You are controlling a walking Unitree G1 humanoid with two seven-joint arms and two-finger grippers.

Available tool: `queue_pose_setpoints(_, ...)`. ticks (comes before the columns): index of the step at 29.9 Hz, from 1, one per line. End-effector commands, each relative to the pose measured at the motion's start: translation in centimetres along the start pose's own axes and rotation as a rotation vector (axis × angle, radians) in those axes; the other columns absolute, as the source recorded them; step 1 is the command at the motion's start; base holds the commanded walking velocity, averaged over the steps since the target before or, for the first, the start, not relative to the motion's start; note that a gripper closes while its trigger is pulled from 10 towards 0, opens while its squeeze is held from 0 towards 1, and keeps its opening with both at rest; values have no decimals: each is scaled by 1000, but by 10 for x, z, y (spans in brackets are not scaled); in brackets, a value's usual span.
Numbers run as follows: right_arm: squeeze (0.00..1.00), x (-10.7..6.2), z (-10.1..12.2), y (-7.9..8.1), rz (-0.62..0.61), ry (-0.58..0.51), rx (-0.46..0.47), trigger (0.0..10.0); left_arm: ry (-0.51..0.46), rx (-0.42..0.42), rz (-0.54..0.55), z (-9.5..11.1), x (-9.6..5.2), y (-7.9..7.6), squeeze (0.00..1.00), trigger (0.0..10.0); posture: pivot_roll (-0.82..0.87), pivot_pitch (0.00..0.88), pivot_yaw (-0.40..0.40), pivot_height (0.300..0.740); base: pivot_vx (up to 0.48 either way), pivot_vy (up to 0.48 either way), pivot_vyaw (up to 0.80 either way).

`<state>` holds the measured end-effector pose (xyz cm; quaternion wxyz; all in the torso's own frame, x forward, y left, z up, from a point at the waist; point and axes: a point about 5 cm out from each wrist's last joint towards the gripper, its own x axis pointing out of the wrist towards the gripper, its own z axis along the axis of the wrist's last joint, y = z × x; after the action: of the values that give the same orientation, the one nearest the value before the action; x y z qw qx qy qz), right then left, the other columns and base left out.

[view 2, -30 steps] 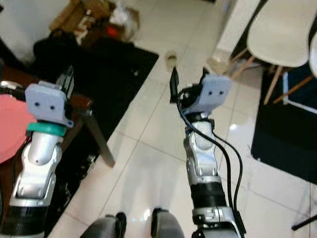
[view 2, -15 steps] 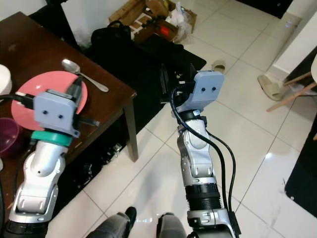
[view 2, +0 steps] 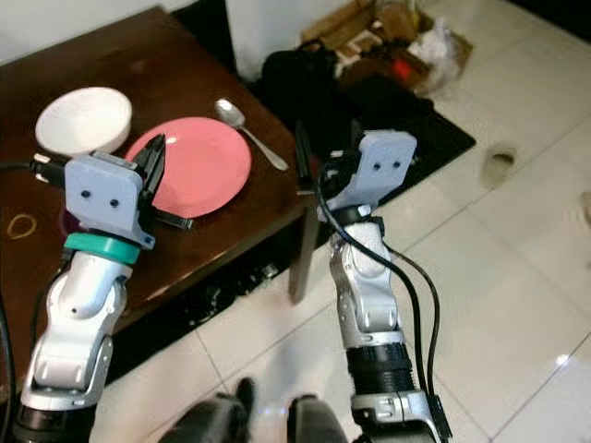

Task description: Setting the table

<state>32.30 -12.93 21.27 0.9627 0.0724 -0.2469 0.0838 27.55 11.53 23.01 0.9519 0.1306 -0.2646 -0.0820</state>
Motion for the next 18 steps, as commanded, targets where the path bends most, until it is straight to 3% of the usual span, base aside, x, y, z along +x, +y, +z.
queue_pose_setpoints(1, 0, -3, -3, 2, 2, 14, 7, 10000, 28, -5, -12, -4, 0, -3, 0, 10000, -9, 110, 78, 740, 0, 0, 769)
queue_pose_setpoints(15, 0, -3, -1, -1, -1, 9, 2, 10000, 23, 3, -13, 0, 5, -1, 0, 10000, -5, 103, 84, 740, 0, 0, 764)
queue_pose_setpoints(18, 0, -2, 0, 0, 1, 4, 5, 10000, 15, 38, -14, 3, 6, 4, 0, 10000, 5, 101, 84, 740, 0, 0, 763)
